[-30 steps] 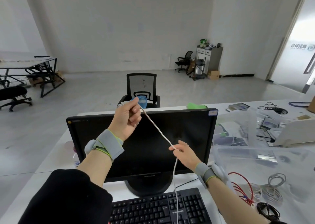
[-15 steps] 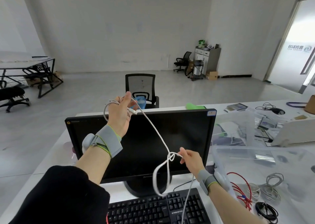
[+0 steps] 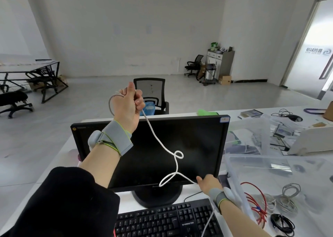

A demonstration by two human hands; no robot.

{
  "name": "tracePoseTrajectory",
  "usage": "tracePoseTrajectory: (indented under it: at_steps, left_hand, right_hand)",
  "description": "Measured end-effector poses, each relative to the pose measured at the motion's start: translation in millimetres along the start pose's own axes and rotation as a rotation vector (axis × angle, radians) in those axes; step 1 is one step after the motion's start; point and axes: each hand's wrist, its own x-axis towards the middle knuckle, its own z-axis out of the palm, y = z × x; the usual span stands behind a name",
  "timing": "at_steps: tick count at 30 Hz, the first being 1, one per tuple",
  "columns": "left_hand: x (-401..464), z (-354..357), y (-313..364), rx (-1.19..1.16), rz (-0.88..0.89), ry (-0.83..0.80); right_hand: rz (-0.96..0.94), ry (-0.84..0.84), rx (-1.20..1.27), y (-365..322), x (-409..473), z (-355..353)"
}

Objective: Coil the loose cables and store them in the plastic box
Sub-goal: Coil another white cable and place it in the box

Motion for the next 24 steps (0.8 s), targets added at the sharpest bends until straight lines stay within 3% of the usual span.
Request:
tracePoseTrajectory:
  at_steps: [3,5,7,9,10,15,20,24]
  left_hand:
    - [-3,1,-16,0.006,-0.055,-0.044]
    - [-4,2,-25,0.008,-0.072,-0.075]
    - [-5,3,-31,0.015,-0.082,-0.084]
    - [-6,1,-34,0.025,-0.093,-0.076]
    - [-7,-1,-34,0.022,-0.102,-0.072]
    - [-13,-12,-34,0.004,-0.165,-0.054]
    - [-15,-12,-33,0.014,-0.183,-0.076]
    - [-13,-13,-28,0.005,-0.166,-0.057]
  right_hand:
    - [-0.202,0.021,0.22,-30,-5,-10]
    - [-0.367,-0.044,0.587,-57,-22,-25]
    - [-0.501,-0.33,0.883,-80,-43,-41]
    - [-0.582,-0.602,0.879,-94,-58,-48]
    - [-0.605,-0.658,0.816,-99,-63,-48]
    - [-0.811,-0.419,0.391,-115,-71,-28]
    - [-0.852,-0.301,0.373,-124,-75,-22]
    - [-0.742,-0.271,0.578,-122,-73,-22]
